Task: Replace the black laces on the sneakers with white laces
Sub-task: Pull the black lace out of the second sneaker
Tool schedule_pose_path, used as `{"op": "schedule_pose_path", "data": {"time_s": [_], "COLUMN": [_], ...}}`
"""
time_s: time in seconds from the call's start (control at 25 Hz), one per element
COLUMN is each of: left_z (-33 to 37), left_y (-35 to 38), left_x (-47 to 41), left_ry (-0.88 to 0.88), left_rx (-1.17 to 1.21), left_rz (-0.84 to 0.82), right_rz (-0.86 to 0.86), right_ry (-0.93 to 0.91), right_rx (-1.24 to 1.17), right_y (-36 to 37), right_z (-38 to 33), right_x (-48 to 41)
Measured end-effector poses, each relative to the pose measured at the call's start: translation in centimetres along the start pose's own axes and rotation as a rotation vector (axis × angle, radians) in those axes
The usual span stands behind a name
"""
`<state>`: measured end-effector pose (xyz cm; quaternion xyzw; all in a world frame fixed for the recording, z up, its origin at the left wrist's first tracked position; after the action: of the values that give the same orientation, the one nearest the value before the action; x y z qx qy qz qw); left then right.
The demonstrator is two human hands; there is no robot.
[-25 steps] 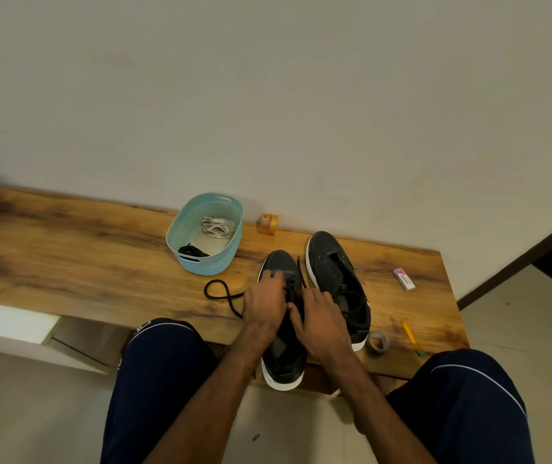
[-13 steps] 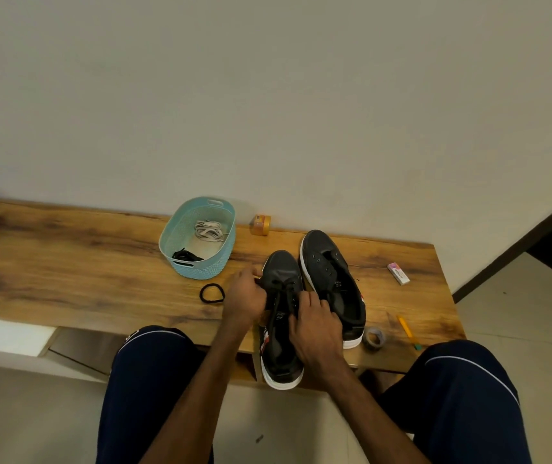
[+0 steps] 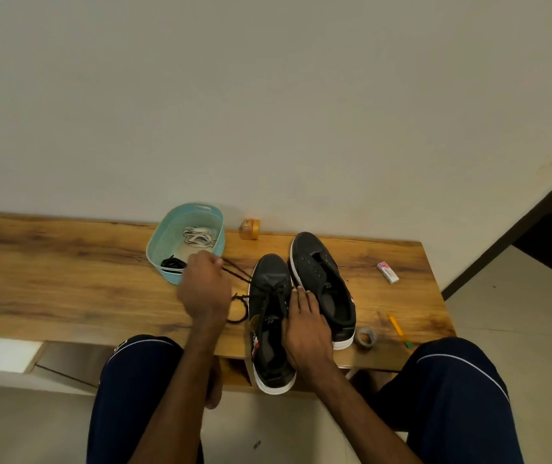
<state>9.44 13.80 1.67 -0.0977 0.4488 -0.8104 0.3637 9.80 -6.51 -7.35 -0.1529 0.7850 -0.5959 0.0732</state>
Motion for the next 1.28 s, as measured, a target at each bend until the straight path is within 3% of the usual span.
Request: {"op": "schedule_pose_path", "data": {"time_s": [0.08,0.12,0.24,0.32,0.4,0.68,0.84,0.92,1.0,1.12,1.28], "left_z": [-2.1,-2.0,2.6,4.3,4.3,4.0,-1.5,-3.3,-1.4,2.8,3.9], "left_y": [-1.0,-0.5,3.3,6.2,7.7,5.1,-1.9,-3.1,-1.5,3.7,7.0], "left_x": [-1.7,-1.8,2.0,5.0,5.7,3.9,-1.9,-2.9,-1.3,4.0,6.1], "left_ry": [-0.108,-0.063,0.378,0.537,0.510,0.465,0.077,-0.023,0.118,0.394,0.438], "left_rx": [-0.001,-0.078,-0.222,-0.347,-0.427,-0.474,-0.457,-0.499,-0.440,-0.309,-0.367], "left_rz": [0.014,-0.049,-0.329,-0.510,-0.565,-0.405,-0.165,-0.174,-0.260,-0.532,-0.570], "right_rz": [-0.004,-0.003,-0.007,-0.017,-0.022,-0.009,0.003,-0.009,-0.011,-0.028,-0.038], "right_ry": [0.010,0.013,0.007,0.002,0.008,0.016,0.025,0.022,0.017,0.012,0.013], "right_rx": [-0.004,-0.005,-0.002,0.005,0.009,-0.029,-0.050,-0.051,-0.044,-0.033,-0.016], "right_y": [0.0,0.0,0.0,0.0,-0.1,-0.3,-0.4,-0.4,-0.4,-0.3,-0.2], "right_z": [0.0,0.0,-0.2,-0.3,-0.1,0.2,0.2,0.0,-0.1,-0.2,0.0], "right_x": [0.0,0.1,0.0,0.0,0.0,0.0,0.1,0.1,0.1,0.1,0.2]}}
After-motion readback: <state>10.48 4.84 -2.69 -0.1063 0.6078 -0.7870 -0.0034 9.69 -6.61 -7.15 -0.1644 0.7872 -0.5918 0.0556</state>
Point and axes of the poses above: each hand's wrist, its own x-axis away from the middle knuckle, its own y-axis out of the palm, z = x × y, the point moved 7 cm from there along -x, towards the middle knuckle, and after that the axes turned 3 degrees about -y, right-handed, at the moved point
